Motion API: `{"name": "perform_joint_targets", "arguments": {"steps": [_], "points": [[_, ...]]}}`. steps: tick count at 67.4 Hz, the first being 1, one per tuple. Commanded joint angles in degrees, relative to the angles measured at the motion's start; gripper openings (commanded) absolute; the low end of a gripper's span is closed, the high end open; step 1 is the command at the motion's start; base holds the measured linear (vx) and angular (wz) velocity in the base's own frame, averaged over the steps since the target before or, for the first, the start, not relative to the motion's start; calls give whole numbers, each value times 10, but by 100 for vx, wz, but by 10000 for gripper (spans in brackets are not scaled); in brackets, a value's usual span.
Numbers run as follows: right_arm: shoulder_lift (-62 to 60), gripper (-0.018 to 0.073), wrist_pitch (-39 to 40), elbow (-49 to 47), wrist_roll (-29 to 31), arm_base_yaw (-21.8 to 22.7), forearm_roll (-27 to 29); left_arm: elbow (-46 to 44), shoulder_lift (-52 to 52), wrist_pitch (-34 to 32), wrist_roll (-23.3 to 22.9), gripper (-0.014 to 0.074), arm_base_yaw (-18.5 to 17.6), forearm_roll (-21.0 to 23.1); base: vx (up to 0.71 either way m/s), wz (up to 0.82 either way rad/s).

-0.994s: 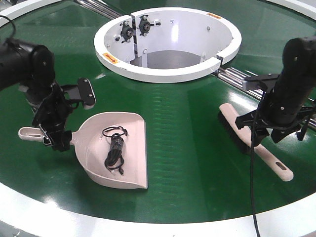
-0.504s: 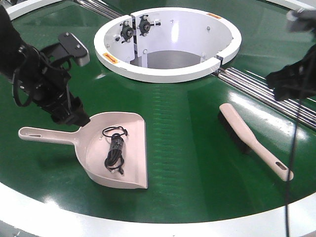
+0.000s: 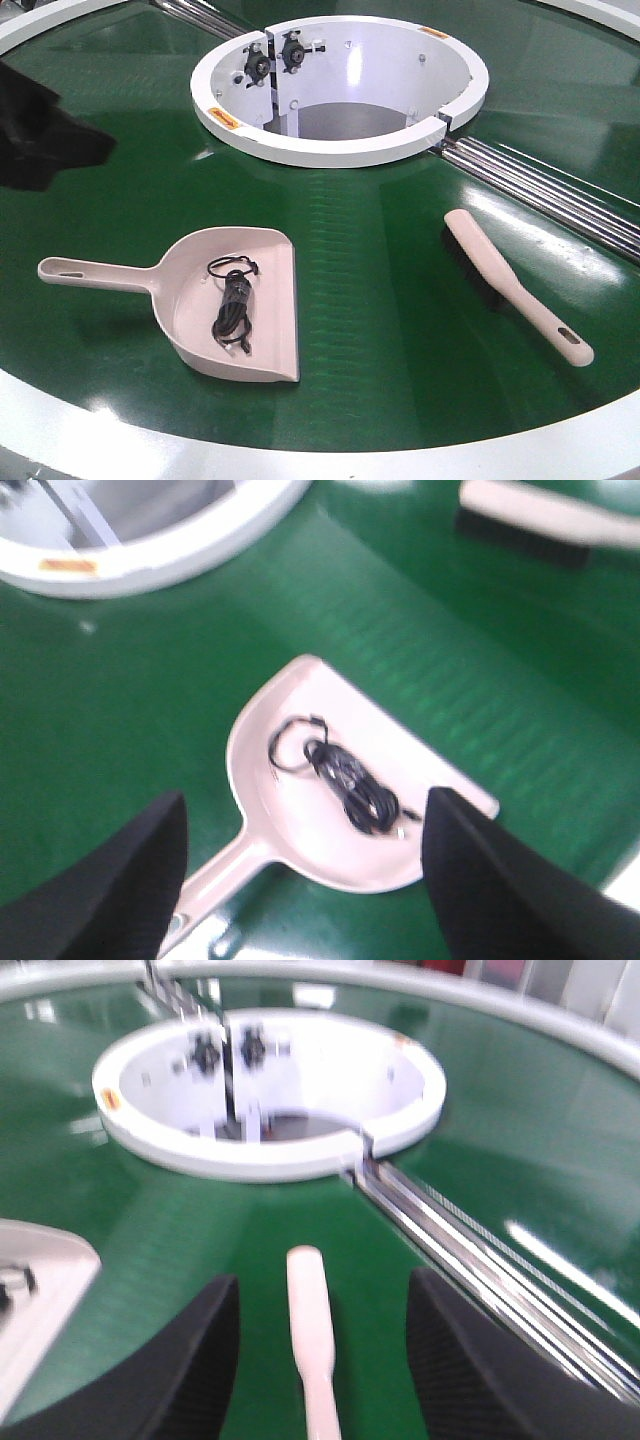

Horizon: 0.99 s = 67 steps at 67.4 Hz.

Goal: Clean and inspect green conveyor with broom and dustpan
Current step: 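Release the dustpan and brush and raise both grippers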

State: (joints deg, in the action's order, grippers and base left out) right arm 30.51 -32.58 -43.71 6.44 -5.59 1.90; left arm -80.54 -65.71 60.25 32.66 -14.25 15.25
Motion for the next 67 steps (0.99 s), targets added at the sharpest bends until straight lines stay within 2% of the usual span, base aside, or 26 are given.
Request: {"name": "perform_joint_targets", "arguments": {"steps": [1,17,25,30,38,44,47,55,67], "points": [[-57,377,101,44,7,2,21,61,78,-105,-11,462,-3,15,0,0],[-156,375,161,175,34,2,40,370,307,-343,-12,462,-3,21,0,0],[-193,372,195,222,34,2,85,520,422,-450,-32,462,-3,26,0,0],[-207,368,234,239,45,2,90,600,479,-502,-43,462,-3,26,0,0],[-207,356,259,262,55,2,91,671,528,-611,-46,454,-3,27,0,0],[-207,318,255,272,55,2,91,680,537,-629,-46,402,-3,26,0,0],[-207,251,258,275,55,2,91,680,537,-626,-46,334,-3,27,0,0],[-207,-3,259,275,56,2,91,680,537,-614,-46,0,-3,27,0,0],[-207,-8,259,275,55,2,92,680,537,-622,-46,-8,-3,26,0,0]]}}
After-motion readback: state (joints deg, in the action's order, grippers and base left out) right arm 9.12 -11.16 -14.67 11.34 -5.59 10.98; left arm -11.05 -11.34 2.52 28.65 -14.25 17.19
